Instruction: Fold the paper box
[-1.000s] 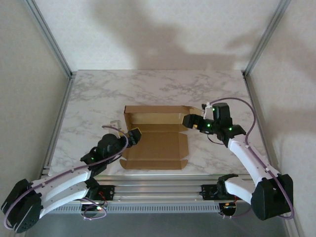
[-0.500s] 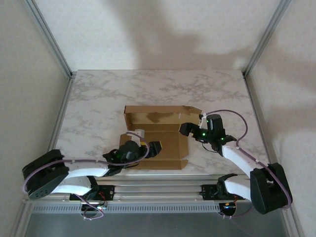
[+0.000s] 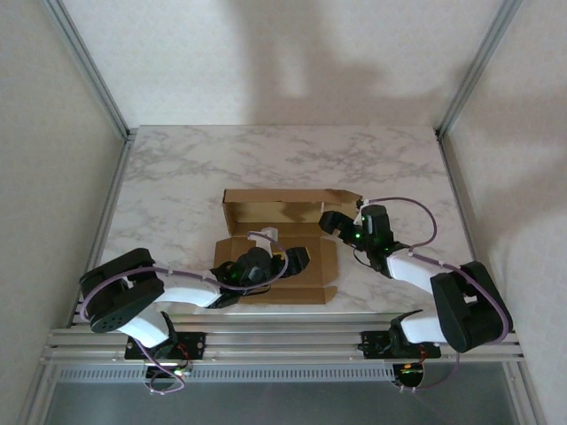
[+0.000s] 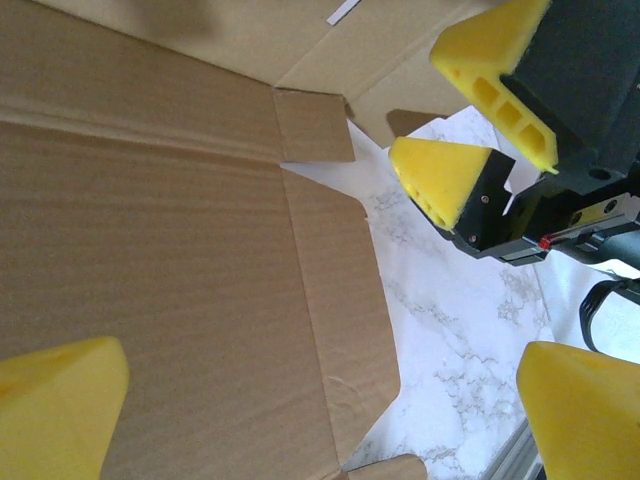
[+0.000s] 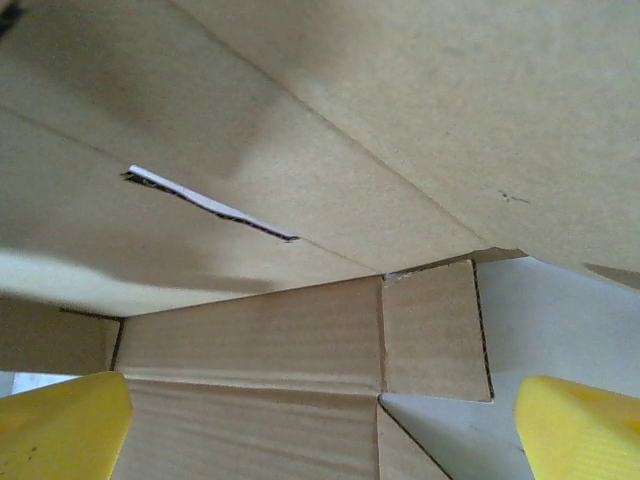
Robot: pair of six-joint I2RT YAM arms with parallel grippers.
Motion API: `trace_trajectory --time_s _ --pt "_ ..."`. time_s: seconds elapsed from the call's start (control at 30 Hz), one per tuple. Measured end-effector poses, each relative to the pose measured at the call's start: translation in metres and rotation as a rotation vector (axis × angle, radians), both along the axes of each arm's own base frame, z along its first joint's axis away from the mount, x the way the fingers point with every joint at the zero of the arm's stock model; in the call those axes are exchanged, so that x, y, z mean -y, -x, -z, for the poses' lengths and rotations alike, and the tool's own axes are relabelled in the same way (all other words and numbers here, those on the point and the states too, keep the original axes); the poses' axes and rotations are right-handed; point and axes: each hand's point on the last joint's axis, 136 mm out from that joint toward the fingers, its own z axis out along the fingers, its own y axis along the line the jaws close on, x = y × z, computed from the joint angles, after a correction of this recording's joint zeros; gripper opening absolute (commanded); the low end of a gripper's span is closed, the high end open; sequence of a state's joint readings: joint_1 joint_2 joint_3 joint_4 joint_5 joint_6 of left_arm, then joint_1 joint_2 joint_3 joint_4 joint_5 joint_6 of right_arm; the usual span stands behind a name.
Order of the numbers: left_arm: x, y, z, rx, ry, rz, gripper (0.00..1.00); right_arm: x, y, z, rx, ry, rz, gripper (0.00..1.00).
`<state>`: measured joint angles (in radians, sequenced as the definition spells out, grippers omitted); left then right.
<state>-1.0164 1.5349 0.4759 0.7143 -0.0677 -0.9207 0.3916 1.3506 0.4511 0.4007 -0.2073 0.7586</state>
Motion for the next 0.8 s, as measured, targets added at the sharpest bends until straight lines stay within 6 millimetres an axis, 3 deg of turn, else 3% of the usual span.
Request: trace_trajectory --time_s 0.37,0.8 --pt "0.003 0.009 0.028 -0.099 -0.004 -0.024 0.99 -0.002 0.0 0.022 -0.021 0.01 0.061 0.96" --pt "0.008 0.005 0.027 -0.126 0.034 -0.061 0.99 -0.013 -0.008 0.022 0.025 -0.008 0.065 0.93"
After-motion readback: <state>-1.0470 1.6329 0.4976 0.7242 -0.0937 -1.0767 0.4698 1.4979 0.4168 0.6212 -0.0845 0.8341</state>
